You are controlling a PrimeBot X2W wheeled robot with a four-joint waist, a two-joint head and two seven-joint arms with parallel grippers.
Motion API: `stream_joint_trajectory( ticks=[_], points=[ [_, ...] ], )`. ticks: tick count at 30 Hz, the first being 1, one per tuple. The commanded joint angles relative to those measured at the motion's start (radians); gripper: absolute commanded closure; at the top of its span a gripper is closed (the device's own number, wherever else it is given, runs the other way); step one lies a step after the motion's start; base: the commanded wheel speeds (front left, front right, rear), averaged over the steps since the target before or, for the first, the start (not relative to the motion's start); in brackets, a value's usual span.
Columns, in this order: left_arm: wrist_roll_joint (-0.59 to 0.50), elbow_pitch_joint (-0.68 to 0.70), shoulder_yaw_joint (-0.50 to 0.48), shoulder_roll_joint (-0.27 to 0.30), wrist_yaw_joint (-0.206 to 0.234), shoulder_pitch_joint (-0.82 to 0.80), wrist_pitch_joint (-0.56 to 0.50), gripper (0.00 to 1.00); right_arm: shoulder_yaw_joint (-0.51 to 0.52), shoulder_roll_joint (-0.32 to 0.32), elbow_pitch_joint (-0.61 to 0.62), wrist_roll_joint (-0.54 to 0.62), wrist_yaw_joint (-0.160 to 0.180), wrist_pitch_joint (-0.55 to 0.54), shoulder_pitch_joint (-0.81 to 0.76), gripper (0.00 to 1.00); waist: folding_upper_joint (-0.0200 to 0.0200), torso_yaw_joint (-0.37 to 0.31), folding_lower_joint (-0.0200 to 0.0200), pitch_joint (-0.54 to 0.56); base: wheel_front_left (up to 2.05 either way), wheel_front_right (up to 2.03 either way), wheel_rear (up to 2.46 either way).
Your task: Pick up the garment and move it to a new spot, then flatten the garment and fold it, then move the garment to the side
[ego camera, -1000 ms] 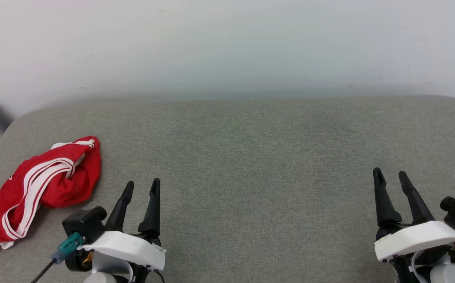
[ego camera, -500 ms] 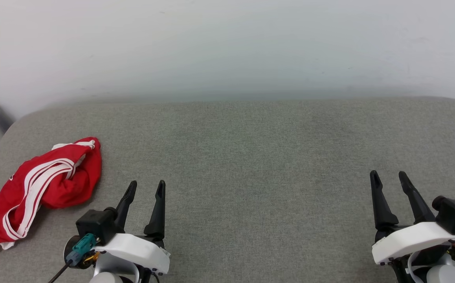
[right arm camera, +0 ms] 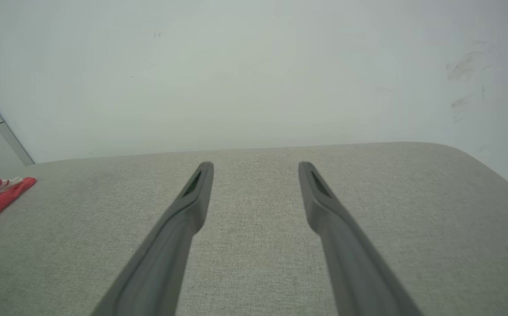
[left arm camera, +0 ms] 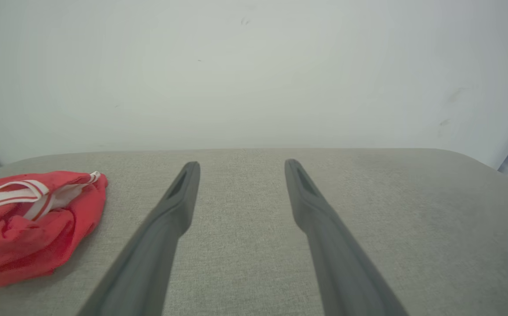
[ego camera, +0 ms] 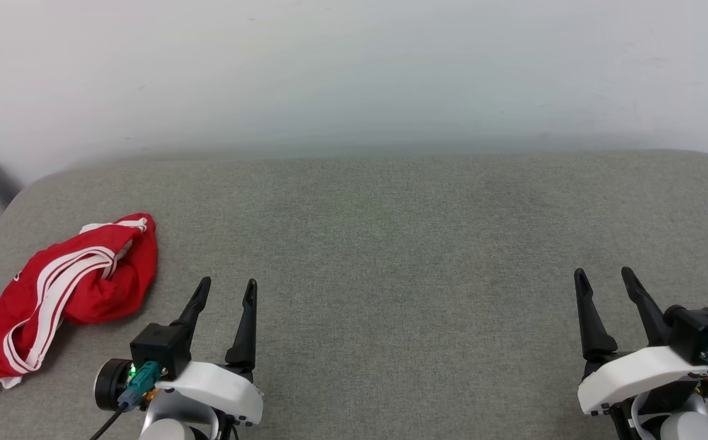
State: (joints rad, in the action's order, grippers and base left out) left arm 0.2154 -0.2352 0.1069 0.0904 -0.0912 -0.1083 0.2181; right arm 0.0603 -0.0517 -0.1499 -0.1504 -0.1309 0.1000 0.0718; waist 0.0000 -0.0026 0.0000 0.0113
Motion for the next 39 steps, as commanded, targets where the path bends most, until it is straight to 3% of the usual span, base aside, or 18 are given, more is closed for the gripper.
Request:
stream_joint_trajectory(
  ticks=[1, 23, 39],
  points=[
    [-0.024, -0.005, -0.005, 0.005, 0.006, -0.016, 0.010, 0.00, 0.001, 0.002, 0.003, 0.023, 0.000, 0.007, -0.006, 0.00, 0.0000, -0.001, 0.0000, 0.000, 0.00, 0.00, 0.00],
    [-0.129, -0.060, -0.041, -0.009, 0.005, -0.033, 0.050, 0.00, 0.004, 0.002, -0.003, 0.119, 0.000, 0.036, -0.009, 0.00, 0.0000, -0.001, 0.0000, -0.001, 0.00, 0.00, 0.00],
    [-0.097, -0.095, -0.064, -0.022, -0.001, -0.042, 0.047, 0.00, 0.010, 0.002, -0.029, 0.083, 0.000, 0.051, 0.005, 0.00, 0.0000, 0.007, 0.0000, -0.002, 0.00, 0.00, 0.00]
  ],
)
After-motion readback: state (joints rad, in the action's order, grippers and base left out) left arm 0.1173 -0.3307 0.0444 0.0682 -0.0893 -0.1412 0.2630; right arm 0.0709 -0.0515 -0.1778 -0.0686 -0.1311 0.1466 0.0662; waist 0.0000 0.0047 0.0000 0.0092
